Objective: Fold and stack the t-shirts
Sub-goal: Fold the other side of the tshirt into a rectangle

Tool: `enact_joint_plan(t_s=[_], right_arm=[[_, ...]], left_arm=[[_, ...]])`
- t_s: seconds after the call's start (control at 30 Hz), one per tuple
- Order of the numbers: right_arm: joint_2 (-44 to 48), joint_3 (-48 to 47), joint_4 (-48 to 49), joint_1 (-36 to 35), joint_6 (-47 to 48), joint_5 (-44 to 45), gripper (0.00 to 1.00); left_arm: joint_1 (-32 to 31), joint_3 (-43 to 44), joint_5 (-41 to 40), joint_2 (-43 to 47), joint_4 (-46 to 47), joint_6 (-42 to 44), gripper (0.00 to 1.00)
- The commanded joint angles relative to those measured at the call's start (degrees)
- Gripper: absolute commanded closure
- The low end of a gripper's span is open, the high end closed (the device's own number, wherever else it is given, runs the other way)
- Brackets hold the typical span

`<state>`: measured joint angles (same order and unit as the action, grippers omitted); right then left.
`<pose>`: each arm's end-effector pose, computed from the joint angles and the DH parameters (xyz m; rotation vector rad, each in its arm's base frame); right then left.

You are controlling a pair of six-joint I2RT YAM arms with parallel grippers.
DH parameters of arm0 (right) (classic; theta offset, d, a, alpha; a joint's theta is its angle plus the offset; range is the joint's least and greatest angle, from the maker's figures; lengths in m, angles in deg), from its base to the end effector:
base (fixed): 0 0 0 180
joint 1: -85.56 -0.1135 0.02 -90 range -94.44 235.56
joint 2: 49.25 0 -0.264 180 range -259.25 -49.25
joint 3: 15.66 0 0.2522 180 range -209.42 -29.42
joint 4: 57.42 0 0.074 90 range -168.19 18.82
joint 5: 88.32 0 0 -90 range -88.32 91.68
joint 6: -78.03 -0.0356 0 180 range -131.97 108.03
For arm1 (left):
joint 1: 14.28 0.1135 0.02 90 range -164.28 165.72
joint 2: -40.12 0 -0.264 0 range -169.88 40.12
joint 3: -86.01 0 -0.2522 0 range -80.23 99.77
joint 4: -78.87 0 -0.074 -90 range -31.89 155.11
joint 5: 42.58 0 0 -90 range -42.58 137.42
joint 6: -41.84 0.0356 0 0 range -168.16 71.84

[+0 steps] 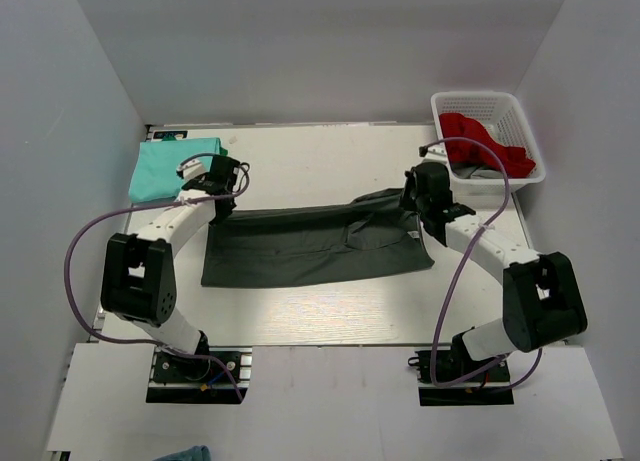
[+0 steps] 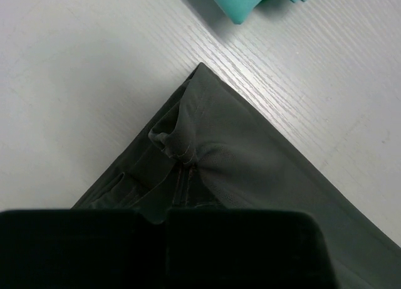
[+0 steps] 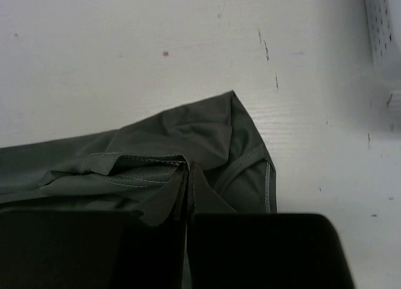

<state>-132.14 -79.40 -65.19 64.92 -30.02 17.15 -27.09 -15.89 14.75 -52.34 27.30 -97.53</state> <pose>0.3048 0.1047 0.2437 0.1226 2.0219 0.1517 0.3144 -0.0518 0.2198 -0.9231 2.3014 0.3487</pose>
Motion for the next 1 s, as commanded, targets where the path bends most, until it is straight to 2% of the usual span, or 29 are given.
enact_joint_plan(t_s=[0.0,0.23,0.33,0.37,0.4,0.43,0.53,0.57,0.6,0.63,0.67,0.7,0.77,0.83,0.97], right_arm=[[2.73,2.42,2.61,0.16,-1.2,0.8,1.0],[5.28,7.25,2.44,-0.01,-1.38,0.97,1.0],[6.51,9.8,1.39,0.16,-3.22,-0.87,1.0],[7.73,11.99,-0.01,-0.18,-4.36,-0.96,1.0],[8.35,12.79,-2.2,-0.1,-4.8,-0.87,0.87],[9.84,13.76,-3.09,-0.01,-5.85,-0.79,0.79],[15.63,18.59,-9.31,-0.1,-7.7,-2.36,0.67],[16.96,21.04,-11.43,-0.01,-8.06,-3.15,0.59],[21.76,21.76,-12.23,-0.01,-8.58,-3.33,0.42],[23.2,22.98,-12.76,-0.01,-9.2,-3.33,0.32],[24.61,23.52,-12.94,-0.01,-9.12,-3.51,0.18],[27.84,23.61,-12.42,0.16,-8.85,-3.68,0.1],[28.75,22.13,-9.45,-0.01,-7.89,-5.08,0.1],[27.27,20.36,-7.5,-0.1,-7.18,-7.19,0.1],[18.67,15.27,0.3,-0.19,-6.83,-13.08,0.1]], left_arm=[[0.07,-3.24,3.03,3.95,6.86,1.2,1.0],[0.07,-10.28,7.35,5.71,10.47,1.39,1.0],[0.07,-11.68,5.42,6.33,5.91,-1.43,1.0],[0.07,-12.21,5.42,7.2,2.5,-2.31,0.93],[0.07,-12.22,4.72,8.26,0.82,-3.53,0.67],[0.07,-12.91,4.72,8.96,-1.55,-4.85,0.56],[0.07,-15.98,5.24,12.47,-9.99,-8.98,0.4],[0.07,-16.69,5.24,13.62,-12.27,-10.39,0.34],[0.07,-17.22,4.63,16.06,-16.12,-12.32,0.28],[0.07,-17.23,4.63,17.13,-17.64,-12.86,0.28],[0.07,-17.23,4.63,18.27,-18.7,-12.86,0.28],[0.07,-16.44,4.63,19.07,-18.71,-12.86,0.26],[0.07,-14.95,6.12,20.4,-16.97,-11.82,0.26],[0.07,-13.19,9.61,21.01,-10.65,-8.49,0.2],[0.07,-10.11,13.68,18.65,-0.45,-3.73,0.0]])
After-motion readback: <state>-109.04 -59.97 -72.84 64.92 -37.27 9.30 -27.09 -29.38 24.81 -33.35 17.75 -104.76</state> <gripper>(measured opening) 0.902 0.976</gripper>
